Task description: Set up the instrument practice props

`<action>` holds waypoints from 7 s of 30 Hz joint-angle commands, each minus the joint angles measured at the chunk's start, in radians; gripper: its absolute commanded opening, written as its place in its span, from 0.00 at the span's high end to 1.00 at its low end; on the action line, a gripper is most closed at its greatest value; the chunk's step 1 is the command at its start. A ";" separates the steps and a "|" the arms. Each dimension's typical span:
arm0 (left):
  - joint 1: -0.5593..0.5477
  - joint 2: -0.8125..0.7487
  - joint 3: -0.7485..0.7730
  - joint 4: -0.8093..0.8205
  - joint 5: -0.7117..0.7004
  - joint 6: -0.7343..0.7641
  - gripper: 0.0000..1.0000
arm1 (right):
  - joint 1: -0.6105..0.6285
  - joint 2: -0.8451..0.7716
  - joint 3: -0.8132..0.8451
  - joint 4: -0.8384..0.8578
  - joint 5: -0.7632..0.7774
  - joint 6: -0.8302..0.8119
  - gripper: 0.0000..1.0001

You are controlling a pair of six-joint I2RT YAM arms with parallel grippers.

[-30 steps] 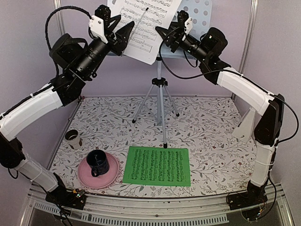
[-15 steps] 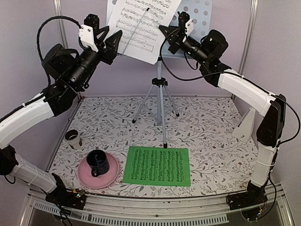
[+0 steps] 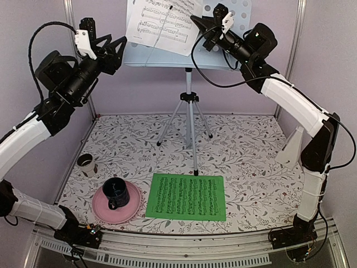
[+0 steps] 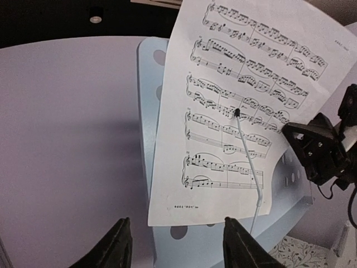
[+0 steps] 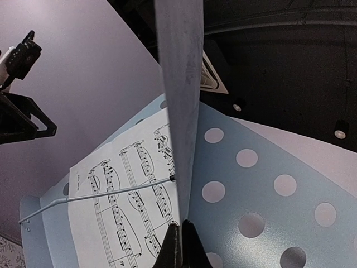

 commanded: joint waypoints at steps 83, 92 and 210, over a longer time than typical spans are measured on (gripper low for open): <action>0.253 0.029 -0.121 0.140 0.564 -0.325 1.00 | -0.030 0.154 0.135 0.123 0.065 0.104 1.00; 0.220 0.014 -0.191 0.169 0.511 -0.290 1.00 | -0.031 0.158 0.136 0.167 0.091 0.100 0.90; 0.188 -0.175 -0.338 0.020 0.336 -0.145 0.28 | 0.003 -0.206 -0.275 -0.277 0.098 0.642 0.52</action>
